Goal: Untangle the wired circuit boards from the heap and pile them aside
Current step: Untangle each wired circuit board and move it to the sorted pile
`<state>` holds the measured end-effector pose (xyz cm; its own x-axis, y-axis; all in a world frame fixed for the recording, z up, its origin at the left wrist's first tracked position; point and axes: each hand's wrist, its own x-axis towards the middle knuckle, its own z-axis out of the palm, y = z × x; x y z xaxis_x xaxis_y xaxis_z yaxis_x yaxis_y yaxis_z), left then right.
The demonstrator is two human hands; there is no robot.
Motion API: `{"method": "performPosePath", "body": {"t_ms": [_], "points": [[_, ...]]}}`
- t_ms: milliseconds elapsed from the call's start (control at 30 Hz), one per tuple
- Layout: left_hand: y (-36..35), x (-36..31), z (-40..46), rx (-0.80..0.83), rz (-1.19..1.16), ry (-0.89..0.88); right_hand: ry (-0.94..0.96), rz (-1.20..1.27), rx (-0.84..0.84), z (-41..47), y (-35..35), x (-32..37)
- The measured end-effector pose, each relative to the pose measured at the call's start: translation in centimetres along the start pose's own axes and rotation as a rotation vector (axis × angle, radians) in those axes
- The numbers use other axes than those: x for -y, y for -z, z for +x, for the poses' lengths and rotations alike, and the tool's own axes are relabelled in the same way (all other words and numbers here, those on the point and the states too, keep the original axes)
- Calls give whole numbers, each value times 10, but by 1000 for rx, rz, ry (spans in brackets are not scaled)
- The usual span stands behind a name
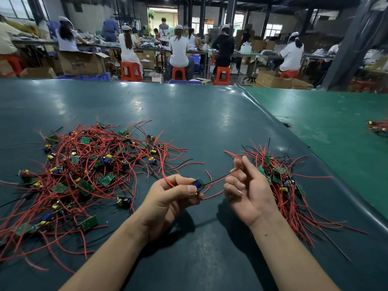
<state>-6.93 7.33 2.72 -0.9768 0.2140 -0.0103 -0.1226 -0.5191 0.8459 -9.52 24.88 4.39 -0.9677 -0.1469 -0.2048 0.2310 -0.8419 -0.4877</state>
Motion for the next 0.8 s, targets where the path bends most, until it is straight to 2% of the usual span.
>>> {"method": "performPosePath", "body": {"t_ms": [67, 133, 200, 233, 400, 600, 733, 800], "points": [[1, 0, 2, -37, -6, -22, 80, -156, -34, 1, -1, -4], [1, 1, 3, -65, -27, -44, 140, -455, -55, 0, 0, -12], [0, 3, 3, -82, -39, -43, 136, -733, -43, -3, -1, -24], [1, 4, 4, -88, -27, -41, 111, -790, -26, -5, -2, -29], [0, 2, 4, -87, 53, -33, 125, -762, 18, -5, -3, -29], [0, -2, -1, -30, 10, -51, 365, -480, -167, 3, 3, 2], [-1, -5, -2, -29, -30, -50, 528, -504, -211, 6, 5, 0], [0, -5, -1, -73, -65, -65, 543, -510, -251, 7, 6, -2]]}}
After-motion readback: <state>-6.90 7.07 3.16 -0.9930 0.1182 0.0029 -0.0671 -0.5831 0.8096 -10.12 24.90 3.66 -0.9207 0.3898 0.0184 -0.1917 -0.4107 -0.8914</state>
